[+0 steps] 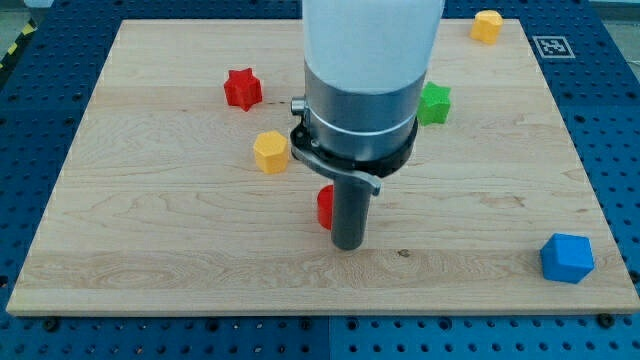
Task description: Move the red circle towards the center of the board
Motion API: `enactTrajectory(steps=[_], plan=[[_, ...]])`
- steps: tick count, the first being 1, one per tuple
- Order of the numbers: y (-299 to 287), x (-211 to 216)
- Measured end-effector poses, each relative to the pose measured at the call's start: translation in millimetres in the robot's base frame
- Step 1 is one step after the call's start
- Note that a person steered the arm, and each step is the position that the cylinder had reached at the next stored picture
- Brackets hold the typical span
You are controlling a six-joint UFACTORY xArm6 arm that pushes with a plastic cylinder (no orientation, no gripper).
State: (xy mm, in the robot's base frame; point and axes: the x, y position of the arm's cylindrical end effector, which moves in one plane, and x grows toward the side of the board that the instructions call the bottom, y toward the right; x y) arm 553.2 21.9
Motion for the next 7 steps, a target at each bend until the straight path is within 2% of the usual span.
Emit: enactTrajectory(steps=[2,5,6,7], plan=[[-36.5,7.2],[30.8,-9.8],[30.6,6.1],[0.1,13.3]])
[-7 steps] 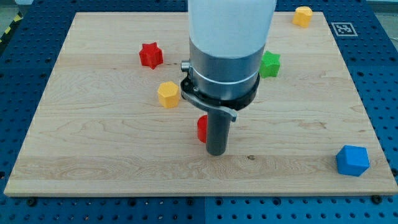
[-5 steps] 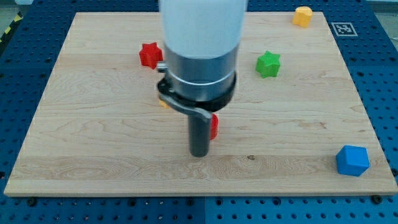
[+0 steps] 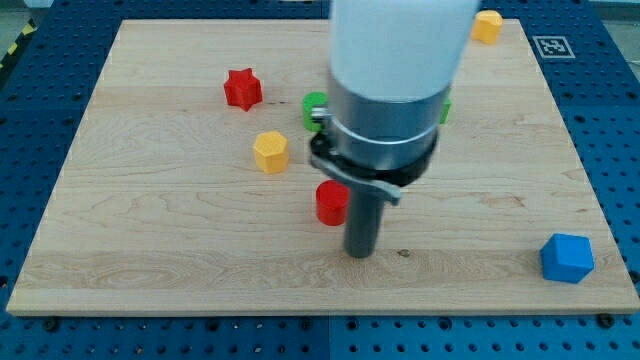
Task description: Move the red circle towards the center of the board
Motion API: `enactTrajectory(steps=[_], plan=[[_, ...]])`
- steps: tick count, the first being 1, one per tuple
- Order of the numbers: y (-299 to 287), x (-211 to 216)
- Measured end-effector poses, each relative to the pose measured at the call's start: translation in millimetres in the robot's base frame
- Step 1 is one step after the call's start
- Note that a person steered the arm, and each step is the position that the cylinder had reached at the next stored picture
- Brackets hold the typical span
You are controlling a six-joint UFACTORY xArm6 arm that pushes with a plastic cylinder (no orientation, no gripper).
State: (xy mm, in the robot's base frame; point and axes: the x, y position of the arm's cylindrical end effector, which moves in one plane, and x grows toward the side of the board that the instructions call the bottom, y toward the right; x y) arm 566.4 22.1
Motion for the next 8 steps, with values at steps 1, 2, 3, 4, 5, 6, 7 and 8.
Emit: enactTrajectory(steps=[1,2,3,4,5,6,7,8], plan=[[-21.3,-19.3],[-16.3,-19.3],[-19.6,-19.6],[-38.4,-19.6],[-40.5,-22.6],[-36.4,-27.6],[-31.1,-28.7],[-30.7,-33.6]])
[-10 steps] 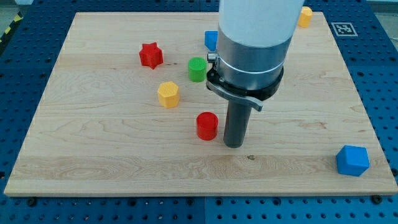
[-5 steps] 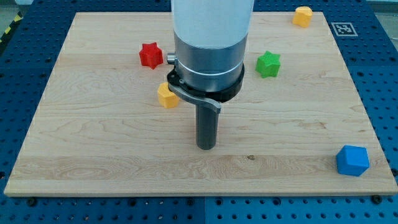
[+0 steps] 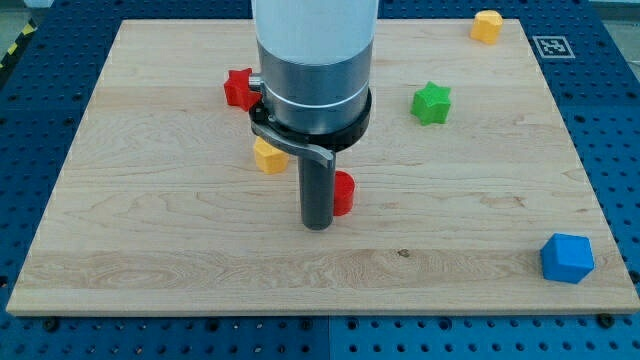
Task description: Move the red circle towards the center of the board
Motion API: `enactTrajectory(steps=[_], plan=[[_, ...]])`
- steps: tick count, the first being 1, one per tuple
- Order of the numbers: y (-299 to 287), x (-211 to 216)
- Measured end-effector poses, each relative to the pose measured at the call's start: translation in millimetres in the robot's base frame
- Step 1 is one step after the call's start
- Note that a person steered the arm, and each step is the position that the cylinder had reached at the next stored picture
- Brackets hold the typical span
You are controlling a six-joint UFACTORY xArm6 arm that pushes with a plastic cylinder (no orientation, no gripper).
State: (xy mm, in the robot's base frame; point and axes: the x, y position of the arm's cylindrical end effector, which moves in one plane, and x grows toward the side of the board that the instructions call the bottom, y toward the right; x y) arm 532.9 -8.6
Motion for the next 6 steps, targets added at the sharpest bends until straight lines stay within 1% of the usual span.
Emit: enactTrajectory(steps=[3,5,6], plan=[[0.6,-12.1],[2.2,-40.8],[7.8,-26.9]])
